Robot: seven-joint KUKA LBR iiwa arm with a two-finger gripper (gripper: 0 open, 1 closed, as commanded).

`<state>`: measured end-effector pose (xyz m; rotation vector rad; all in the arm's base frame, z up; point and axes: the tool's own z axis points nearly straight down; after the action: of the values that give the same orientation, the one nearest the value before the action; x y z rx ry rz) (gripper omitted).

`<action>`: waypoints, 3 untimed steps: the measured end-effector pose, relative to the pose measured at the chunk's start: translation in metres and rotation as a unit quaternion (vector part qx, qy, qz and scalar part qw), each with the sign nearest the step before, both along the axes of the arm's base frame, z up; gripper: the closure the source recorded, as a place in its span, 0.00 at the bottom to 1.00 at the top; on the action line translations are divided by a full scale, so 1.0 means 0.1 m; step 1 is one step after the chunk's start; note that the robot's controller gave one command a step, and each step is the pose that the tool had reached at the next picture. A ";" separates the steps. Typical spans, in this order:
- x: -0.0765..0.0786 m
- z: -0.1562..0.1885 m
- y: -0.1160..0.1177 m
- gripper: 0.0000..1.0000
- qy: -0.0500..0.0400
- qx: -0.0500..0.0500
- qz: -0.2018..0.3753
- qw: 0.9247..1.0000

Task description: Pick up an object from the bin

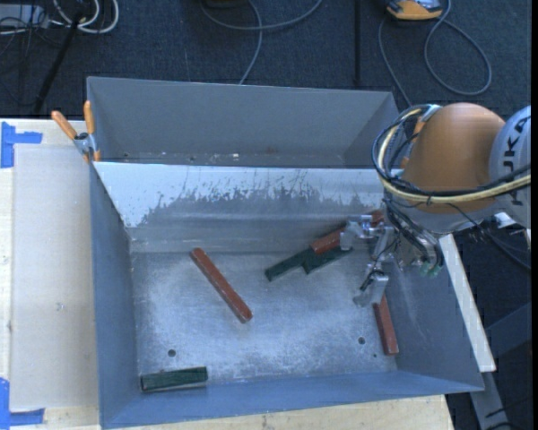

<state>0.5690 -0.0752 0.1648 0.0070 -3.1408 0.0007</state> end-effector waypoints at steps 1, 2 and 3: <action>0.15 -0.38 0.03 0.00 0.001 0.000 0.016 1.000; 0.31 -0.63 0.74 0.00 0.000 0.002 0.021 1.000; 0.31 -0.61 0.70 1.00 0.000 0.001 0.019 1.000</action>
Offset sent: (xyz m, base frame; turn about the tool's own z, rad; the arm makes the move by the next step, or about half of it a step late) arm 0.0154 0.0025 -0.0352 -0.0332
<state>0.5995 -0.0052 0.1034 0.0660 -3.1408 -0.0009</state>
